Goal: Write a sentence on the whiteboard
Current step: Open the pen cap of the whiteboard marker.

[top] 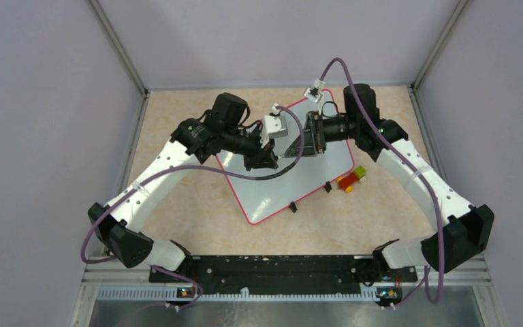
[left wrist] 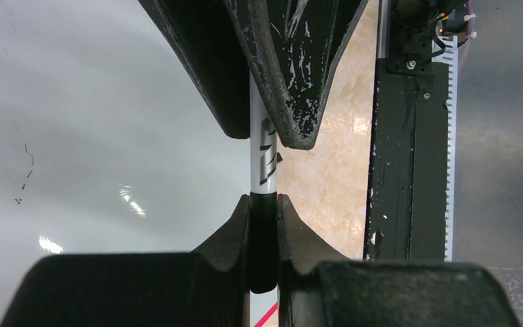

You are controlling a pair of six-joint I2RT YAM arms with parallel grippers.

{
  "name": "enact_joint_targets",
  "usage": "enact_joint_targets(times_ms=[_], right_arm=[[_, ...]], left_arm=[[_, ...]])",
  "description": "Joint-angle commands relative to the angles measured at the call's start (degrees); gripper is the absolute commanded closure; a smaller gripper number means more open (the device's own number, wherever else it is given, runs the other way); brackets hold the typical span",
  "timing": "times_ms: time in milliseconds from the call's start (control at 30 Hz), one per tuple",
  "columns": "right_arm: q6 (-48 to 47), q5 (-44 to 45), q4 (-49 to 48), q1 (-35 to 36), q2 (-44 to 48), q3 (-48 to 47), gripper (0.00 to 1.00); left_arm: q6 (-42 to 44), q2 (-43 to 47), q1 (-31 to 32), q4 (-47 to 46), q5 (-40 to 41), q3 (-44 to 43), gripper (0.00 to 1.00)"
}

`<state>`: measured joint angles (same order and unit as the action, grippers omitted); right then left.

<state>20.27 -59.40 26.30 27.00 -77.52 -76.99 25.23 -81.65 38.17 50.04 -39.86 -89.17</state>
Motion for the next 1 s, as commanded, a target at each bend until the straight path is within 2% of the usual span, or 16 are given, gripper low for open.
enact_joint_targets(times_ms=[0,133,333,400,467,500,767,967], right_arm=[[-2.1,-0.2,-0.8,1.6,0.1,-1.3,0.71],[-3.2,0.4,0.3,1.7,0.2,-1.7,0.79],[-5.3,0.4,2.4,1.8,0.2,-2.2,0.8],[-5.4,0.3,2.5,1.7,0.4,-2.3,0.86],[-5.4,0.0,2.6,1.7,0.4,-2.3,0.98],[-5.2,-0.3,2.6,1.8,0.4,-2.4,1.0],[-5.3,-0.5,4.5,-1.4,0.6,-5.3,1.0],[-9.7,0.7,12.1,-5.5,0.3,-9.5,1.0]], left_arm=[[-0.5,-1.1,0.7,-1.1,-1.3,-2.8,1.0],[-0.5,-1.2,0.8,-0.9,-1.6,-3.0,1.0],[-0.2,-0.8,0.8,-0.8,-1.1,-2.9,1.0],[-0.2,-0.8,0.8,-0.9,-1.0,-2.9,1.0],[-0.1,-0.7,0.8,-1.0,-0.8,-2.7,1.0],[-0.2,-0.6,0.8,-1.0,-0.6,-2.6,1.0],[0.9,2.1,0.7,-1.0,2.5,1.3,1.0],[2.1,3.6,0.7,0.9,5.7,3.7,1.0]])
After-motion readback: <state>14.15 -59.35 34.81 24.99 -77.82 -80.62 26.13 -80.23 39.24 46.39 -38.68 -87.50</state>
